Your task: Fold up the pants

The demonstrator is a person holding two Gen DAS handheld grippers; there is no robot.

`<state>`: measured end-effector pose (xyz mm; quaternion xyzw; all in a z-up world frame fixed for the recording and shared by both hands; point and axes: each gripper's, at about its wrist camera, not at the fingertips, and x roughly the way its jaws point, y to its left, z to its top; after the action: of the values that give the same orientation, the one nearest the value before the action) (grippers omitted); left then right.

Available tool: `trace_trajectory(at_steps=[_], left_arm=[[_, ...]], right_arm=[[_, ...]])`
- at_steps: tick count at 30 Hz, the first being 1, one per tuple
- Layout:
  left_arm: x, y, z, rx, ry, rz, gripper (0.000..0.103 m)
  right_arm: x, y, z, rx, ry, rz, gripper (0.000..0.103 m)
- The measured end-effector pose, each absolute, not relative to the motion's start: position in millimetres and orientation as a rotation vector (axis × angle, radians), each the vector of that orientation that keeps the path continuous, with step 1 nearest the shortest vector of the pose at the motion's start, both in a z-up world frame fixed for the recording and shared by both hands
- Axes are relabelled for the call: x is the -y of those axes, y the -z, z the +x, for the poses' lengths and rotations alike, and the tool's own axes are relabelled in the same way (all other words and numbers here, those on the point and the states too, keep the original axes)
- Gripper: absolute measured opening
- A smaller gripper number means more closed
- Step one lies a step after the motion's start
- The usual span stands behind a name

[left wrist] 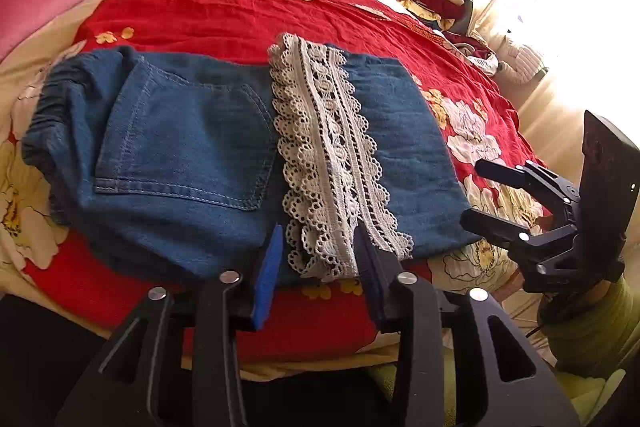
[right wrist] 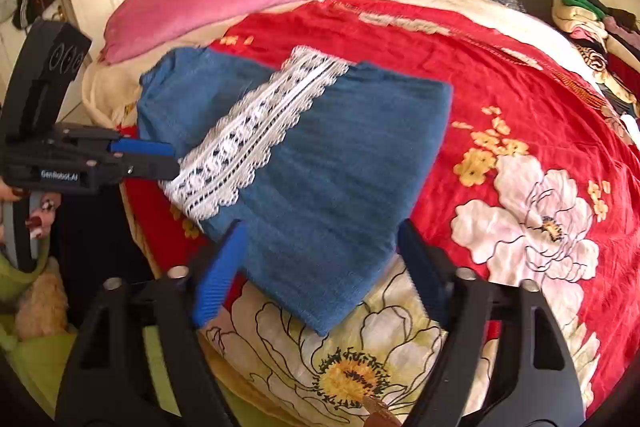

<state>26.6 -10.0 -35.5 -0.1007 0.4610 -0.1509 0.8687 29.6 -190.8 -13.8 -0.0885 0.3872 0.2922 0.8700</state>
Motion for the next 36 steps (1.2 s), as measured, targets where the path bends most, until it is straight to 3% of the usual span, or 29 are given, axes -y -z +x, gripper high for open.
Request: trace_trajectory(at_steps=[3, 5, 9, 11, 15, 18, 24, 26, 36], left_arm=[[7.3, 29.7, 23.7, -0.950, 0.300, -0.202, 0.046], [5.3, 26.5, 22.3, -0.939, 0.288, -0.196, 0.057], [1.0, 21.5, 20.4, -0.924, 0.270, -0.195, 0.062], [-1.0, 19.2, 19.6, -0.917, 0.258, -0.191, 0.076], [-5.1, 14.0, 18.5, -0.899, 0.238, -0.184, 0.078], [-9.2, 9.8, 16.8, -0.882, 0.209, -0.167, 0.086], [-18.5, 0.8, 12.3, -0.846, 0.163, -0.146, 0.088], [-22.2, -1.9, 11.3, -0.839, 0.150, -0.144, 0.097], [-39.9, -6.2, 8.8, -0.824, 0.109, -0.154, 0.097]], right_arm=[[194.7, 8.3, 30.9, -0.798, -0.602, -0.165, 0.082], [195.8, 5.9, 31.3, -0.790, -0.594, -0.167, 0.085], [198.5, -0.8, 32.4, -0.767, -0.573, -0.160, 0.090], [199.1, -3.8, 33.9, -0.757, -0.570, -0.151, 0.091], [195.8, -9.0, 35.6, -0.743, -0.570, -0.148, 0.092], [192.7, -14.6, 37.5, -0.729, -0.572, -0.152, 0.094], [183.1, -29.4, 43.4, -0.694, -0.581, -0.152, 0.094], [179.7, -33.8, 45.5, -0.682, -0.582, -0.152, 0.094], [161.0, -54.0, 58.1, -0.622, -0.595, -0.155, 0.094]])
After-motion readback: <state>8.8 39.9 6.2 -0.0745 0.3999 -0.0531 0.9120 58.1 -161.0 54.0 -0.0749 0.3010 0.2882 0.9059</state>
